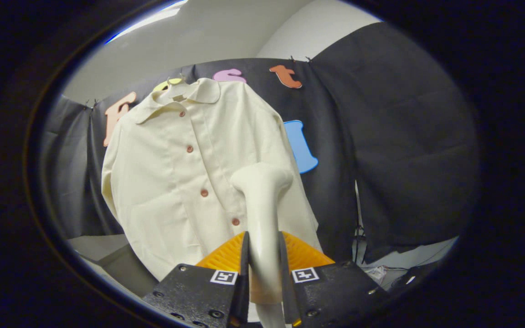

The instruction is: Iron the clothes twice with a garment steamer, once on the left side and once on the right side.

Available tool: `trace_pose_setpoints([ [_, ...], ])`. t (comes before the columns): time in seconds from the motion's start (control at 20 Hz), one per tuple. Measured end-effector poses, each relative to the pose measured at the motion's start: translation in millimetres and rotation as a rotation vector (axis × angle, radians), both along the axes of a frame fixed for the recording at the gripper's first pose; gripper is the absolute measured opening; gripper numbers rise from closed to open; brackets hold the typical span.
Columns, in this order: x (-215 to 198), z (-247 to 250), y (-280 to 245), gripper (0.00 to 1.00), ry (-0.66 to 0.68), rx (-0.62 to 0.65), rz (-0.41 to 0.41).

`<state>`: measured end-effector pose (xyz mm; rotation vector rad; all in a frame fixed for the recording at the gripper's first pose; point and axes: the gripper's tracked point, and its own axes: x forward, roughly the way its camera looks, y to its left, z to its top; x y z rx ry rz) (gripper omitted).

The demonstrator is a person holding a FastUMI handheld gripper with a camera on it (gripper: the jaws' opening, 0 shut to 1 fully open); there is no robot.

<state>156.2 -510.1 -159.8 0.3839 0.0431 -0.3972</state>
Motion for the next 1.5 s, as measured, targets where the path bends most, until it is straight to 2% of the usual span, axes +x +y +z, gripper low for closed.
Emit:
trace_pose_setpoints([
  [0.4,-33,-78,11,0.29,0.089,0.089,-0.011],
  [0.75,-58,-108,24,0.29,0.152,0.099,-0.013],
  [1.1,-87,-94,47,0.29,0.142,0.106,-0.01],
  [1.5,-106,-32,110,0.29,0.086,0.044,0.053],
])
